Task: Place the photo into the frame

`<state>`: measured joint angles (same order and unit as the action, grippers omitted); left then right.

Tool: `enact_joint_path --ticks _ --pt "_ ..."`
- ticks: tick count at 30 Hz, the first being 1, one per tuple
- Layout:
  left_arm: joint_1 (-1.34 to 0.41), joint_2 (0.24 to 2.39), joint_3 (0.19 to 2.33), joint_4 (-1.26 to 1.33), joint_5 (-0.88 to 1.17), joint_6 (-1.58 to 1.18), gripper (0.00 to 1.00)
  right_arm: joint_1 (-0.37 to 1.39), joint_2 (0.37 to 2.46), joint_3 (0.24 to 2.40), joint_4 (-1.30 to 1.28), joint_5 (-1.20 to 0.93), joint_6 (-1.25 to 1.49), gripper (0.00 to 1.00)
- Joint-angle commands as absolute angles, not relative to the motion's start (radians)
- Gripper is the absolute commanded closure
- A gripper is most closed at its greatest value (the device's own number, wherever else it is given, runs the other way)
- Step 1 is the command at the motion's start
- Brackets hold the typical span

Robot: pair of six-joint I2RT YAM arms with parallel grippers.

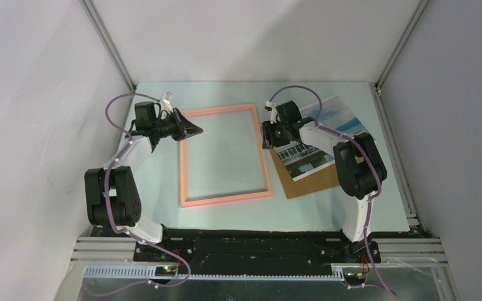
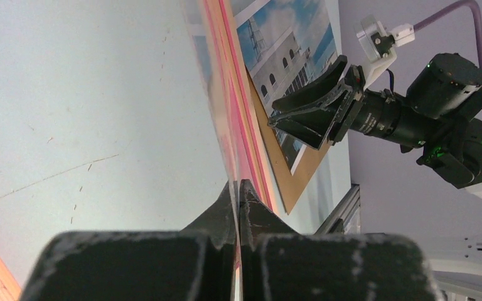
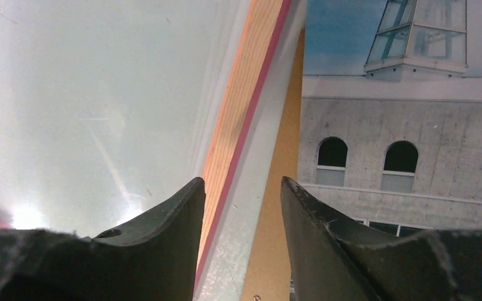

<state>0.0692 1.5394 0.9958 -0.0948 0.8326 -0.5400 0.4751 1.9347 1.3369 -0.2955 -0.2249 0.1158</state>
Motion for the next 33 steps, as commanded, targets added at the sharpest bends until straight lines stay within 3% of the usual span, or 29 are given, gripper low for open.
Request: enact_joint_path --ticks 1,19,33 --pt "0.061 1.554 1.051 -0.096 0.849 -0.476 1.0 0.479 1.971 1.403 -0.299 -0.268 0.139 0.49" --pt "0.043 1.57 1.047 -0.102 0.786 -0.542 1.0 0.483 2.024 1.44 -0.332 -0.297 0.149 0.53" --pt "0.043 1.479 1.089 -0.09 0.907 -0.656 1.0 0.458 1.971 1.43 -0.346 -0.319 0.144 0.48"
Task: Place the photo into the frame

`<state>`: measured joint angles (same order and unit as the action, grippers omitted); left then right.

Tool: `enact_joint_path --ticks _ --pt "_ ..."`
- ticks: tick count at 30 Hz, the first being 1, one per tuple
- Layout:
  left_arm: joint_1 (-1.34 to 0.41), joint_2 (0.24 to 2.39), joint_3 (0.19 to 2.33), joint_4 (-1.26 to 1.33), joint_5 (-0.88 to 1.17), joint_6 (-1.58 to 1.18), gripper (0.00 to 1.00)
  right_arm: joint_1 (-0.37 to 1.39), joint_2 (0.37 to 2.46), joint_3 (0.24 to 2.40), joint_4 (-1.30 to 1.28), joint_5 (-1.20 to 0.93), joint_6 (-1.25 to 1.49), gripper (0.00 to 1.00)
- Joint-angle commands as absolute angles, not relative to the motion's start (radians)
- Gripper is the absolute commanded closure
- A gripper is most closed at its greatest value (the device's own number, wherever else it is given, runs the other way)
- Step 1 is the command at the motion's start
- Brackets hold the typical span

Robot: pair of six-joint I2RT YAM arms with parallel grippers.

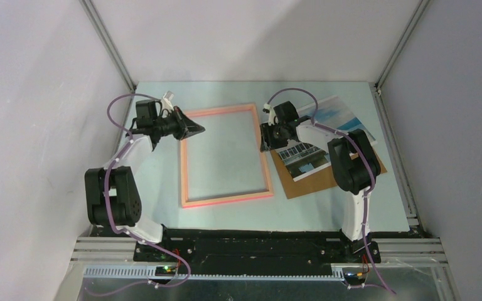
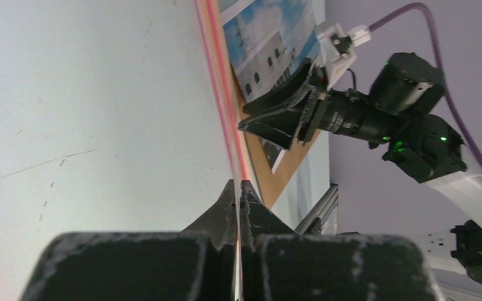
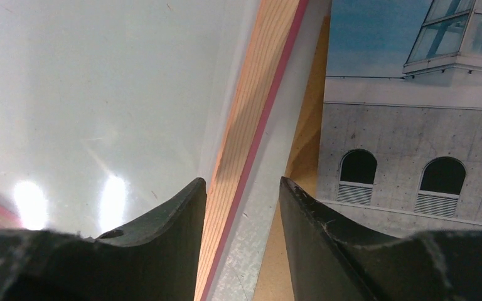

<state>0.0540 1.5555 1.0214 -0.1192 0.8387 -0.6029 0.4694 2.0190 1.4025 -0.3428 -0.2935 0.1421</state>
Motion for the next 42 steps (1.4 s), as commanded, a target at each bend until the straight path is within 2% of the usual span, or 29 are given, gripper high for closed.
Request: enact_joint_path --ticks 1,26,42 --pt "0.043 1.477 1.092 -0.087 0.91 -0.668 1.0 0.456 1.968 1.429 -0.345 -0.322 0.144 0.48" --pt "0.025 1.484 1.08 0.112 0.948 -0.93 1.0 0.361 1.884 1.381 -0.337 -0.363 0.146 0.47" --pt "0.015 1.555 0.996 0.205 0.926 -0.986 1.0 0.347 1.87 1.363 -0.328 -0.362 0.143 0.47"
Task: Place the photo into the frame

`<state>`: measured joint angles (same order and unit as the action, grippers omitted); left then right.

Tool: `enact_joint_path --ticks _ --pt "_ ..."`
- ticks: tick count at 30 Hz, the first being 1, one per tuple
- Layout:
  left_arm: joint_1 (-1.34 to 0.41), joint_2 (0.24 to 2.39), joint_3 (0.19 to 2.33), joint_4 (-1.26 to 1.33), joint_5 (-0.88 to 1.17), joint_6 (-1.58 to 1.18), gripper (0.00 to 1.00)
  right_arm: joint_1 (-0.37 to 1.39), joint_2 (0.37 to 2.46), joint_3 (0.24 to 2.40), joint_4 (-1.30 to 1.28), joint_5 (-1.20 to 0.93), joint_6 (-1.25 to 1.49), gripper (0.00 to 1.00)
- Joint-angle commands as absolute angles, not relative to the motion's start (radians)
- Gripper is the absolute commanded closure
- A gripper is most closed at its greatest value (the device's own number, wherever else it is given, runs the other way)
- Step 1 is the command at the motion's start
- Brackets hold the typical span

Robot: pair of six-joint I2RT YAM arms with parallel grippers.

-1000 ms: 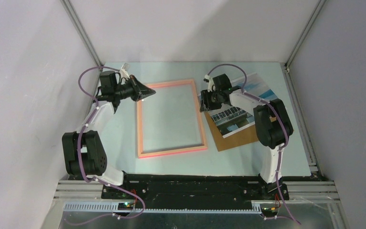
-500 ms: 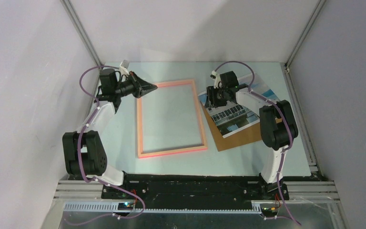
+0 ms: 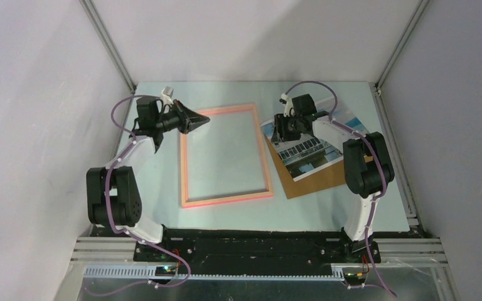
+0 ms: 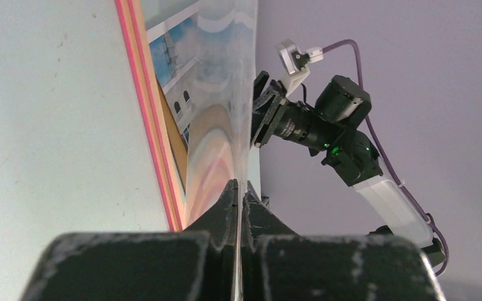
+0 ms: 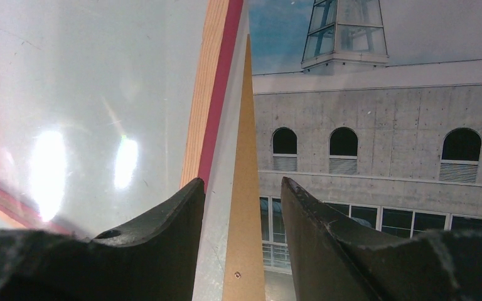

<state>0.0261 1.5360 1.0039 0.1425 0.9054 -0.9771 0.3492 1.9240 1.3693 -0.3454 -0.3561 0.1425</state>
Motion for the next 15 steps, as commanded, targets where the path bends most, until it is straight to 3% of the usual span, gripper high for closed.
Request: enact_joint_path --ticks 1,15 --pt "0.015 1.558 0.994 0.205 0.922 -0.976 1.0 0.347 1.869 1.362 -0.329 -0.362 0.143 0.47" --pt "0.023 1.659 1.01 0.068 0.834 -0.775 1.0 0.358 1.889 1.358 -0.314 -0.374 0.148 0.47"
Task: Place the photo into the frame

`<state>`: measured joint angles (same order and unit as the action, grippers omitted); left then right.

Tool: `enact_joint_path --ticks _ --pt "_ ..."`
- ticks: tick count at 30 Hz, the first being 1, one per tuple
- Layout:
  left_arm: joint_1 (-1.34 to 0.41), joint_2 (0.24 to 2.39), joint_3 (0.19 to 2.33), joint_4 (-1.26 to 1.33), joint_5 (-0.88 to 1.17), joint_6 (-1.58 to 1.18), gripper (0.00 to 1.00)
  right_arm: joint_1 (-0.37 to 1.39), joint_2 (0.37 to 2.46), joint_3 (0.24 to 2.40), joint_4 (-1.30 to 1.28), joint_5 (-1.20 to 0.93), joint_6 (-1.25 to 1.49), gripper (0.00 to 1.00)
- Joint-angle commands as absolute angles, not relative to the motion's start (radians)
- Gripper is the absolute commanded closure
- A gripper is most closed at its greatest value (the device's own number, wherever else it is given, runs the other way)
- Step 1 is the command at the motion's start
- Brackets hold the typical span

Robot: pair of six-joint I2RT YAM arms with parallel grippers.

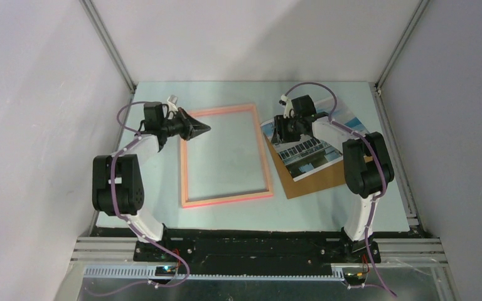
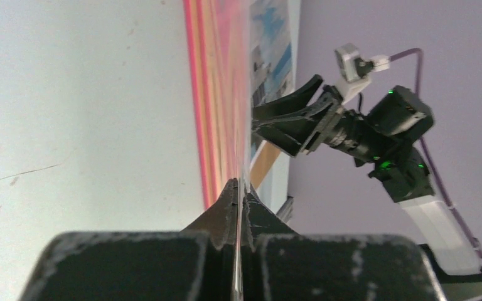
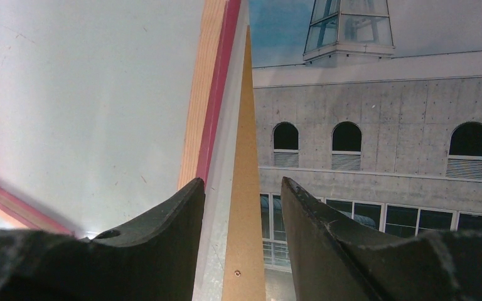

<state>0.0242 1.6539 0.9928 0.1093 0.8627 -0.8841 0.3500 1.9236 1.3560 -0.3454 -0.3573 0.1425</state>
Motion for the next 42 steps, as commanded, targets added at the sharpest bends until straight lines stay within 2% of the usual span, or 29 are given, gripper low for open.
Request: enact_joint_path --ticks 1,14,42 --pt "0.025 1.662 1.015 0.045 0.83 -0.747 1.0 0.361 1.891 1.359 -0.311 -0.374 0.149 0.47" --pt "0.039 1.701 1.038 -0.093 0.773 -0.577 1.0 0.407 1.958 1.408 -0.305 -0.362 0.166 0.49" --pt "0.064 1.702 1.009 -0.131 0.683 -0.436 1.0 0.436 2.112 1.561 -0.379 -0.388 0.186 0.5"
